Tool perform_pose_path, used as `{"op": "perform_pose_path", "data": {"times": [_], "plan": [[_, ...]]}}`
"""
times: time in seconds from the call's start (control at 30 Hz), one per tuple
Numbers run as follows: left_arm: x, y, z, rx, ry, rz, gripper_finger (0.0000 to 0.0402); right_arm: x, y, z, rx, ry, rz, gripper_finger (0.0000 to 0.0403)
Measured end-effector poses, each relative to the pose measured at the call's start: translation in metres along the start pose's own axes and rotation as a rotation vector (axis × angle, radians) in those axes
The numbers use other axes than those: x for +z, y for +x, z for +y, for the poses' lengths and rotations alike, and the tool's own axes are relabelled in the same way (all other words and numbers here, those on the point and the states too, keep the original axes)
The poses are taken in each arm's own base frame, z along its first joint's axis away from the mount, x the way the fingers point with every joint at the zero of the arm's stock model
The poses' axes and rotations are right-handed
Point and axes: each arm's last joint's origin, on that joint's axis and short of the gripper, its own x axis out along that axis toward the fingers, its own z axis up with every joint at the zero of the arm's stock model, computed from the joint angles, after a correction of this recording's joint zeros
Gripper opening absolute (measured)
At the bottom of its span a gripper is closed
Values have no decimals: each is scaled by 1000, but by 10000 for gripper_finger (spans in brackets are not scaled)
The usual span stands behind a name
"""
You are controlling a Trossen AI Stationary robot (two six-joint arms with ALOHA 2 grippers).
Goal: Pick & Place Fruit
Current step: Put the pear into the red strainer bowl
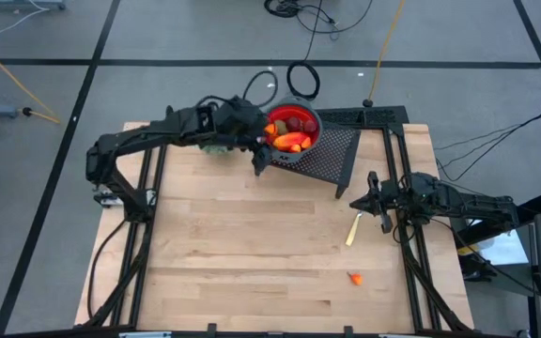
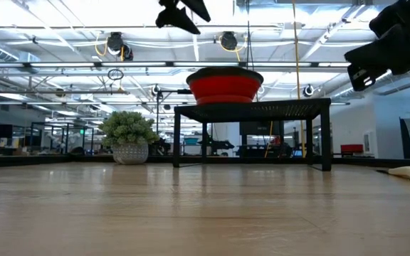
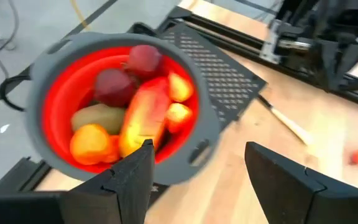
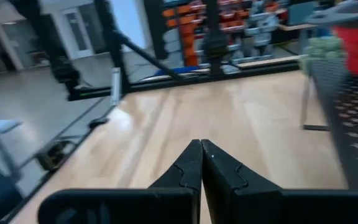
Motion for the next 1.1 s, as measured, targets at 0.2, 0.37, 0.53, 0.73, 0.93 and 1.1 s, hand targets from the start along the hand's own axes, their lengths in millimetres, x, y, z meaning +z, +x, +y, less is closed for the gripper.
{"op": "perform_pose_path", "data": {"times": [0.2,0.37,0.53,0.73,0.93,1.1], "plan": [[-6,-1,-27,-64,53,-13,250,0,0,2,63,-1,8,0],[-14,9,-47,-123,100,-68,250,0,0,3,119,-2,18,0],[-34,31,-60,-162,18,-99,250,-1,-1,5,184,-2,30,0],[-59,45,-82,-210,2,-152,250,-1,-1,8,238,-6,40,0],[-78,48,-97,-228,-23,-210,250,-2,0,13,294,-14,50,0],[-96,37,-96,-230,-47,-266,250,1,1,17,295,-21,20,0]]}}
